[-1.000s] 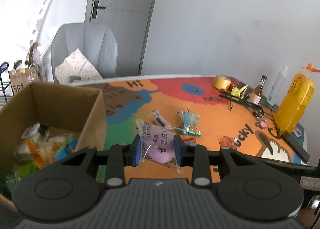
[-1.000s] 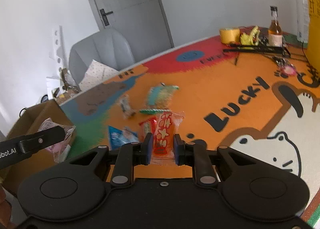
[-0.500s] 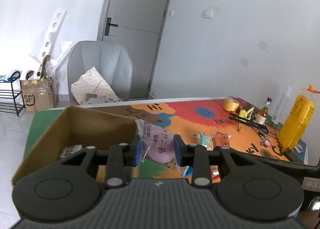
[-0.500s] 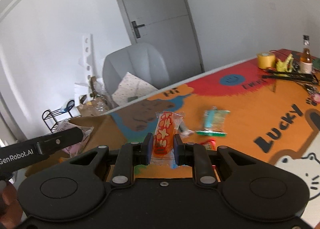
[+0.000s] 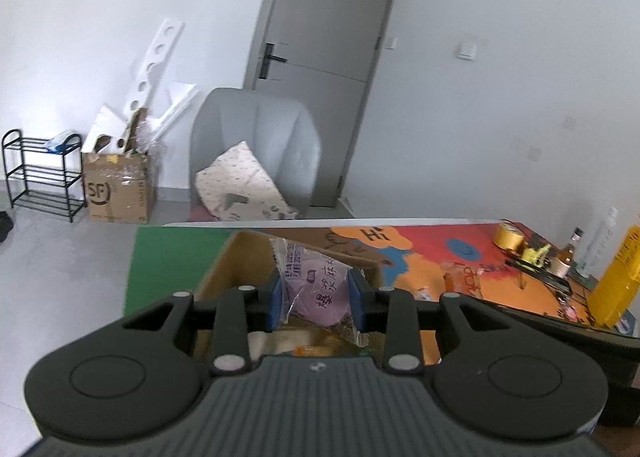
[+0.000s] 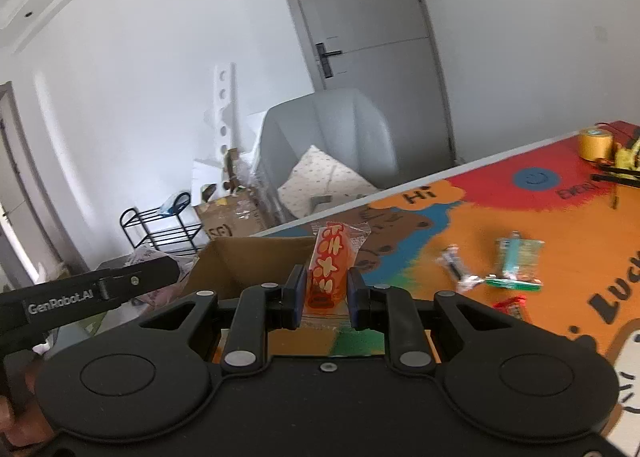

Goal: Organize snacks
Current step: 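Carry both snacks into the cardboard box and open both tools, then withdraw both tools from the box toward the remaining snacks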

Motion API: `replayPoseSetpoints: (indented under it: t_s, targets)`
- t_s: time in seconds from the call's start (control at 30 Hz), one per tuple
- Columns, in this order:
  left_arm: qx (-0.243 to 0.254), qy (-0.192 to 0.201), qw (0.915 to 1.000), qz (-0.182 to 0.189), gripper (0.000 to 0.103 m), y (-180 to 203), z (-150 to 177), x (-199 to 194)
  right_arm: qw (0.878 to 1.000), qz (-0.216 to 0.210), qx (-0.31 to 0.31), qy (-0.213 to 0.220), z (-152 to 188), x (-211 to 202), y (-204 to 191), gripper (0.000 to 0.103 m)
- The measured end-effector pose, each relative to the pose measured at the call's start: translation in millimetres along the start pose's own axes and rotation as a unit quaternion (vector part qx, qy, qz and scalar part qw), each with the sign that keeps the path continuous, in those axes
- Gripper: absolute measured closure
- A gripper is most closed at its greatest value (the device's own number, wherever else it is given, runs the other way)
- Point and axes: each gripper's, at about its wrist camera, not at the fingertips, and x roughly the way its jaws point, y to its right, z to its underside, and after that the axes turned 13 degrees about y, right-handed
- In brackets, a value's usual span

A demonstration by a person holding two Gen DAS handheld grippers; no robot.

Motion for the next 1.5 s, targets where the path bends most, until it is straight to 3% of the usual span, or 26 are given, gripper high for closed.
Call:
replayPoseSetpoints:
  t_s: [0.3, 0.43, 0.77, 0.9, 1.03, 1.1, 1.17, 1.37, 1.5]
  targets:
    - [-0.016, -0.013, 0.9996, -0.019, 0.068, -29, 1, -2, 0.999, -0.023, -0.020, -0.011, 3, 14, -32, 0.083]
    - [-0.018, -0.026, 0.9992, -0.023, 0.054, -38, 3, 0, 0.999, -0.029, -0.025, -0.017, 4, 19, -42, 0.083]
    - [-0.024, -0.011, 0.9987, -0.044, 0.025, -58, -3, 0, 0.999, -0.035, -0.019, -0.026, 0, 35, -51, 0.083]
    - [-0.024, -0.007, 0.9980, -0.058, 0.016, -64, -5, 2, 0.999, -0.034, -0.005, -0.027, -3, 40, -49, 0.062]
    - [-0.022, -0.004, 0.9972, -0.071, 0.009, -63, -6, 3, 0.999, -0.026, -0.008, -0.027, -3, 37, -46, 0.052]
    - [-0.015, 0.001, 0.9974, -0.071, 0.006, -58, -7, 2, 1.000, -0.016, -0.004, -0.024, -3, 32, -42, 0.038]
    - [-0.008, 0.000, 0.9981, -0.062, 0.004, -50, -7, 0, 1.000, -0.005, -0.002, -0.018, -5, 27, -36, 0.030]
    - [0.013, -0.003, 0.9994, -0.033, 0.000, -22, -5, -1, 1.000, 0.031, 0.002, -0.003, -11, 6, -13, 0.015]
    - [0.024, -0.006, 0.9995, -0.021, 0.000, -2, 0, 0, 0.999, 0.047, 0.008, 0.001, -13, -8, 4, 0.012]
